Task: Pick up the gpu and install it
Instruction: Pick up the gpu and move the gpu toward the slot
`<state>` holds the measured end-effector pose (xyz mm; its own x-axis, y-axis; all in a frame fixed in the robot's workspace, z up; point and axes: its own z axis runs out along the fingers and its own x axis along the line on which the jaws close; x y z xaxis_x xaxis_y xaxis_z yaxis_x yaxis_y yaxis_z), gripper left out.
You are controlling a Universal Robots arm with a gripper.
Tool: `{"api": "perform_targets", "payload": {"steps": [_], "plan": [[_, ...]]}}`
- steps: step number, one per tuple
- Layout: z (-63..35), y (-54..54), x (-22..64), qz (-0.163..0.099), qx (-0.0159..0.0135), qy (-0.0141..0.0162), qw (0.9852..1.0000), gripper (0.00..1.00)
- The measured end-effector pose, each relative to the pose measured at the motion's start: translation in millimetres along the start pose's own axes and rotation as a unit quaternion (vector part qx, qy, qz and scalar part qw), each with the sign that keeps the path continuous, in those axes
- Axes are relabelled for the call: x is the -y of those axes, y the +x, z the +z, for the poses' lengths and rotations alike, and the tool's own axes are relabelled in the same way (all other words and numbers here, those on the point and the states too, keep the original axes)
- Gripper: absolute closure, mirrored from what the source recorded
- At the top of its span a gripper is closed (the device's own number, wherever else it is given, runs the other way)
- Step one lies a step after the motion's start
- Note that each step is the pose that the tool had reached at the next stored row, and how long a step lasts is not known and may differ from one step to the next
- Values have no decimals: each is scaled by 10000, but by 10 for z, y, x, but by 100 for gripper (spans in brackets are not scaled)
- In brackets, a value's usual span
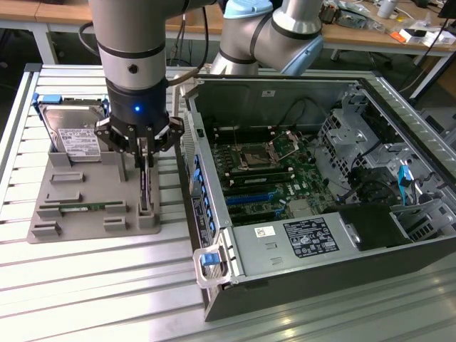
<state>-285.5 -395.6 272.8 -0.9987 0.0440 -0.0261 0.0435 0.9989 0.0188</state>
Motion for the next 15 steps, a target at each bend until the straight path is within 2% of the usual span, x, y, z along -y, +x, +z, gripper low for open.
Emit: {"api": "perform_targets", "payload": {"steps": [10, 15], "plan": [[-69, -2, -1, 0, 0, -1, 10000, 74], [-160, -4, -3, 0, 0, -2, 10000, 74]]}}
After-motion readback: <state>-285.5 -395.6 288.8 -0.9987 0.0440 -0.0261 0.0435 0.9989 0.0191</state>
